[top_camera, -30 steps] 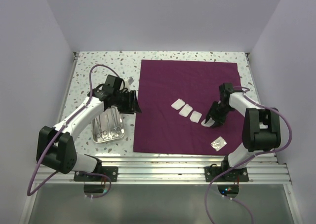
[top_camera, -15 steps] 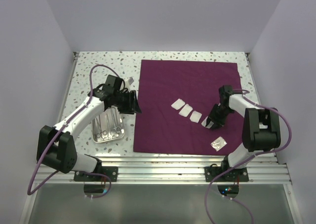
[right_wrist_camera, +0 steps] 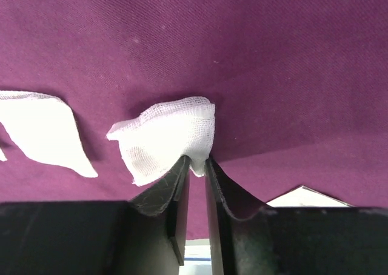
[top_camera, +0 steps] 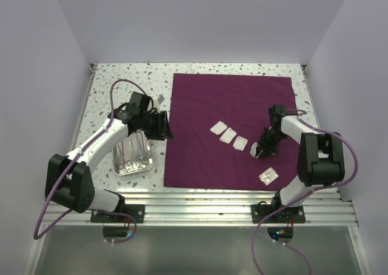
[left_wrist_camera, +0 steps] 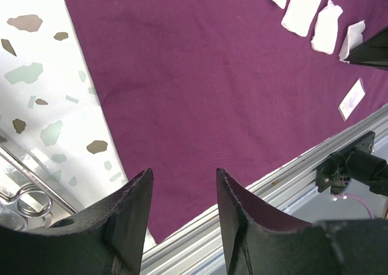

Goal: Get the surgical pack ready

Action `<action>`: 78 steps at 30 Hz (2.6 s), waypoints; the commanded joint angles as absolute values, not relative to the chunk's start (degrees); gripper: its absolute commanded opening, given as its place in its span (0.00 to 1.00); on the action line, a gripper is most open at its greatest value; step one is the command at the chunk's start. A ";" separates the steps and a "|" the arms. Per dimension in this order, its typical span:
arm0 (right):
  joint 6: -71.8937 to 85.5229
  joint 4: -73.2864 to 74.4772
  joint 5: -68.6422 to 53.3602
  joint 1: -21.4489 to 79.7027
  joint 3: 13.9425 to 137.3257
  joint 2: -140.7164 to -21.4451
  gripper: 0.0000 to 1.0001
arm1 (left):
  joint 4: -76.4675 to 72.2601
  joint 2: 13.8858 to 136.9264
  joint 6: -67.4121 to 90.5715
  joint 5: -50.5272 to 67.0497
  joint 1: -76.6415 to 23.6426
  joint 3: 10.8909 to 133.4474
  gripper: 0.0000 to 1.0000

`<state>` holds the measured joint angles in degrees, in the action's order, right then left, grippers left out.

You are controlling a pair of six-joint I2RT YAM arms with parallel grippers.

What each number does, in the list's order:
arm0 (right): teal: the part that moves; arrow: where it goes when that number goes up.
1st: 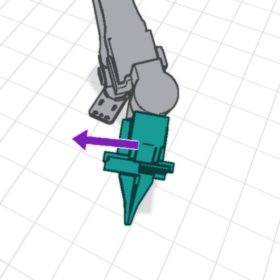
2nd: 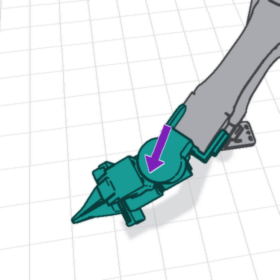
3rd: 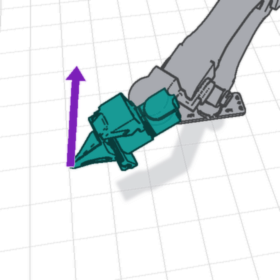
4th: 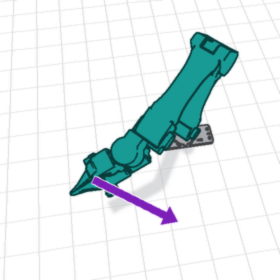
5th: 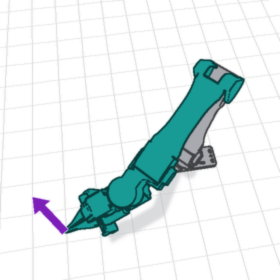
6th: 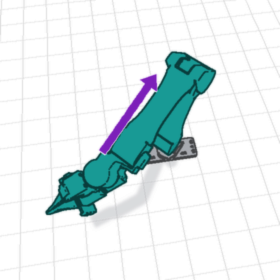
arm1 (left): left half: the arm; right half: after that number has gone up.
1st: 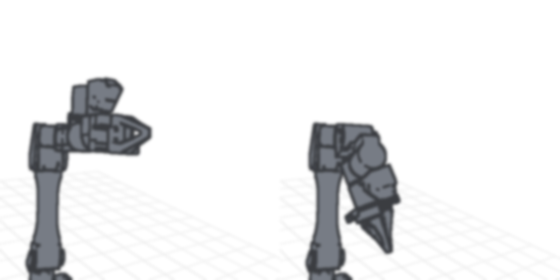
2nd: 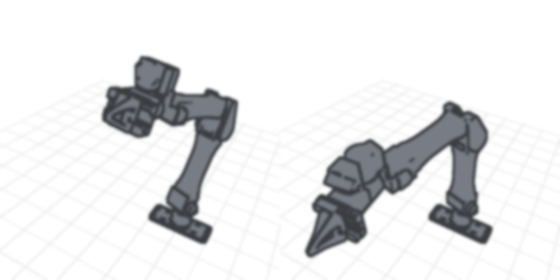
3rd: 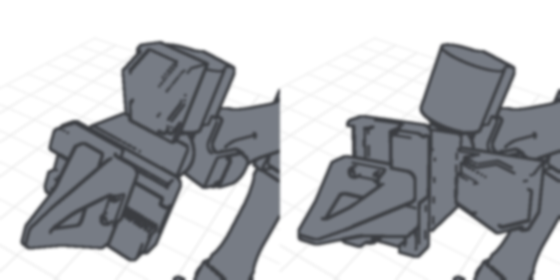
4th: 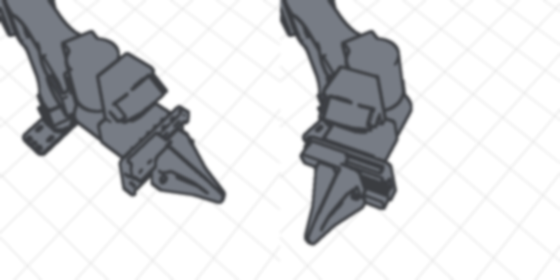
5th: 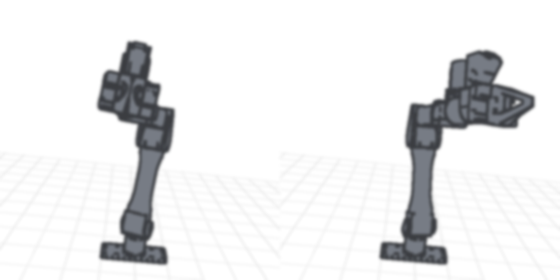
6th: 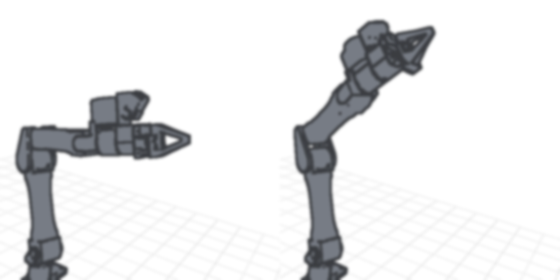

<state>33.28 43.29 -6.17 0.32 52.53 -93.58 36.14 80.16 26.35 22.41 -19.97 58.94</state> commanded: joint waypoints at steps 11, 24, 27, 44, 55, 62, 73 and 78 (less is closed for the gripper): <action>31.64 45.96 -6.41 0.18 57.30 -90.44 0.45 | 35.60 78.93 26.37 24.34 -20.21 59.24 0.49; 26.02 45.00 -2.90 -1.76 63.54 -97.46 0.39 | 35.07 79.10 26.98 25.40 -20.21 58.71 0.49; 24.61 44.82 -2.81 -2.20 64.33 -99.40 0.39 | 35.42 79.10 26.90 25.40 -20.21 58.80 0.49; 23.38 45.44 -5.10 -2.20 65.57 -101.60 0.48 | 34.10 80.51 27.69 26.89 -20.21 58.71 0.49; 22.94 42.45 -8.53 -2.11 63.11 -102.13 0.43 | 34.01 81.30 27.25 27.60 -20.22 59.06 0.49; 23.20 42.63 -8.70 -2.11 62.58 -101.25 0.43 | 34.10 81.47 27.07 27.77 -20.30 59.15 0.50; 23.29 43.68 -10.37 -2.11 63.46 -99.76 0.31 | 33.84 82.27 27.25 28.30 -20.39 59.50 0.49; 23.47 45.35 -9.76 -2.20 64.68 -98.00 0.18 | 33.66 82.44 27.33 28.30 -20.48 59.33 0.49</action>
<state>23.64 43.90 -8.75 -2.04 63.29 -101.58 35.27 82.37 27.40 26.89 -20.03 58.59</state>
